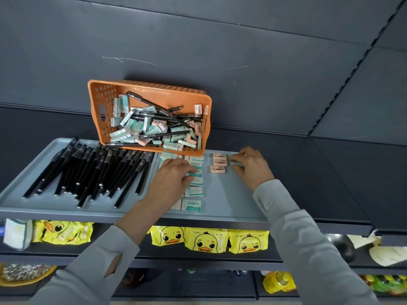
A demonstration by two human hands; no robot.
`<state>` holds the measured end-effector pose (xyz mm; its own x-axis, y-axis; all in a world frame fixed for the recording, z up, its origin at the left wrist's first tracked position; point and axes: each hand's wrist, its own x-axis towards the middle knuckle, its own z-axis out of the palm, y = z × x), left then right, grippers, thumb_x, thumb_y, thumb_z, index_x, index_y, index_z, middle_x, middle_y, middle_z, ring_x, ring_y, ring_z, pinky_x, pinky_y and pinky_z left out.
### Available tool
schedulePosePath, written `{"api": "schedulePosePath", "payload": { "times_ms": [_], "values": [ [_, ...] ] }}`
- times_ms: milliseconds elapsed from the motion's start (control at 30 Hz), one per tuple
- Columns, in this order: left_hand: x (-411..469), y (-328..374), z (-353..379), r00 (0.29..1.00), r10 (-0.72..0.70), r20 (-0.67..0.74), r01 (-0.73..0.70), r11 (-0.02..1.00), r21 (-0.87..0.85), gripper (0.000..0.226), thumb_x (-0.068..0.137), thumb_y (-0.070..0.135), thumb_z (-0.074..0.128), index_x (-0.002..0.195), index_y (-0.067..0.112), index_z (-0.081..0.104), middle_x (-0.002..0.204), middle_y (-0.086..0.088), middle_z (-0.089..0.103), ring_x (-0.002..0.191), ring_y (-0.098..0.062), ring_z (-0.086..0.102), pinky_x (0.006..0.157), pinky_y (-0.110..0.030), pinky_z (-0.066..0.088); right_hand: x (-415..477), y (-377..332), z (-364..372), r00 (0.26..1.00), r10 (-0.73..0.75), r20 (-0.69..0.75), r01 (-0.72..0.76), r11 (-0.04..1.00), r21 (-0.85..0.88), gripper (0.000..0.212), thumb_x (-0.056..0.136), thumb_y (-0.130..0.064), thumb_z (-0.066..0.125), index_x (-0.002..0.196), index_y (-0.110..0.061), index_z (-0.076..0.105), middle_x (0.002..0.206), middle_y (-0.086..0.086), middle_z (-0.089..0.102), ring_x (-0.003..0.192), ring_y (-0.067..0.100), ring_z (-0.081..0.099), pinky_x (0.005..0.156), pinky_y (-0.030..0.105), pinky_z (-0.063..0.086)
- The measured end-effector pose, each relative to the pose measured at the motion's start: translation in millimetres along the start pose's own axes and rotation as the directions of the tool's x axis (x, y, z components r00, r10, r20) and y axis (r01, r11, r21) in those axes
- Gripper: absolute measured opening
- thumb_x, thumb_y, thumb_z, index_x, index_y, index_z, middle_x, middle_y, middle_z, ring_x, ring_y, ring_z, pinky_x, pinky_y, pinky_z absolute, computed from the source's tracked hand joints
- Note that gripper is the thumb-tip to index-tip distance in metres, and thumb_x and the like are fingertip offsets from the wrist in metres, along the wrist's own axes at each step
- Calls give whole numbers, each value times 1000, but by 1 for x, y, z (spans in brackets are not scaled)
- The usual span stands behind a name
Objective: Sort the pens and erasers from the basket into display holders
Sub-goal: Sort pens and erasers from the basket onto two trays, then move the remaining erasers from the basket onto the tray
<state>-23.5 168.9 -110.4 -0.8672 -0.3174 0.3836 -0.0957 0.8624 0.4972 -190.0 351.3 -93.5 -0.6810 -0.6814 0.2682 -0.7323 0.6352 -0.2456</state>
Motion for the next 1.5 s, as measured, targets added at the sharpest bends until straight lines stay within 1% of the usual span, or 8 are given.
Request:
{"api": "schedulePosePath", "payload": {
  "times_ms": [200,400,633,900,1167,1300,1400,1500],
  "values": [
    [-1,-1,0,1000,1,-23,-1,1000,-6,26,84,11,71,110,17,72,111,-3,65,105,-23,53,91,-33,42,1,6,1,999,30,-28,-31,999,-39,24,88,-15,67,111,-10,71,113,12,58,104,31,52,83,28,37],
    [2,-8,-17,997,71,-4,-71,997,-11,21,84,9,70,103,17,74,107,-2,68,99,-22,60,90,-39,50,17,-51,-5,949,-229,-217,241,970,31,12,87,-8,66,95,-11,74,94,8,67,84,30,61,69,32,47],
    [34,-67,-69,979,-31,-202,53,993,107,29,83,0,67,109,12,71,107,-7,65,98,-30,61,82,-40,54,80,-131,9,959,-276,-61,274,961,-29,53,85,6,58,137,-3,48,133,18,53,121,38,50,102,44,41],
    [76,-88,-67,994,-110,-19,111,950,291,34,91,16,61,125,17,60,117,-7,59,110,-31,54,94,-37,44,149,-153,15,991,-103,86,120,965,-232,49,93,2,42,142,-3,38,144,17,41,136,33,33,113,37,24],
    [76,-105,-80,952,-239,-191,228,971,-76,11,87,16,69,98,16,69,97,2,68,85,-17,65,72,-30,53,156,-148,20,983,-129,128,160,947,-279,41,93,-28,57,131,-13,52,137,13,46,131,35,36,110,42,32],
    [80,-108,-94,804,-593,-43,439,639,-631,3,86,22,71,88,21,68,88,6,68,76,-14,63,79,-31,55,156,-150,22,981,-174,92,195,915,-354,39,99,-24,47,136,-11,47,136,14,49,128,35,40,109,43,31],
    [78,-104,-98,729,-680,76,343,268,-900,13,91,23,66,96,11,66,88,-1,67,84,-21,62,82,-31,55,152,-154,19,973,-230,-22,211,923,-321,29,100,-26,45,120,-10,60,125,13,59,121,34,47,103,44,34],
    [73,-94,-101,733,-669,118,210,59,-976,16,101,25,48,105,14,58,84,-2,65,81,-20,67,74,-31,58,142,-158,15,975,-181,-131,160,975,-155,25,100,-26,46,107,-9,63,110,13,66,109,34,55,93,43,41]
  ]
}}
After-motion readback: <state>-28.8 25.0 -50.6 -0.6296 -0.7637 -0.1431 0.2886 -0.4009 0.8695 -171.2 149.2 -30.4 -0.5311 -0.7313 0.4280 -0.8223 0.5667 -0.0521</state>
